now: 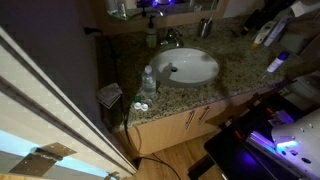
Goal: Move the white tube to the left side of the counter, move the bottle with the blue lid to the left side of the counter
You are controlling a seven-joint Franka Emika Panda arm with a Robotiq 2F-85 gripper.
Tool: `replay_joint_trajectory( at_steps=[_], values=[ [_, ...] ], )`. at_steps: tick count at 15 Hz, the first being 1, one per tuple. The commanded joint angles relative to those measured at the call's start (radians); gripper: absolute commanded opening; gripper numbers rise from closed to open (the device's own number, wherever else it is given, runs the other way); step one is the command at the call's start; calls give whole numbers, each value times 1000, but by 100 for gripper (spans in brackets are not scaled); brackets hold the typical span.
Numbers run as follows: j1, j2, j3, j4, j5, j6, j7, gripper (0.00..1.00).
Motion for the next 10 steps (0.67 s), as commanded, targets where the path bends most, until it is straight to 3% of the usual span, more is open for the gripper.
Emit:
replay_joint_trajectory(
  at_steps=[1, 10],
  values=[
    [-5, 0, 5, 2, 5, -3, -3, 100],
    [-24, 3, 11, -2, -29, 1, -5, 100]
  ],
)
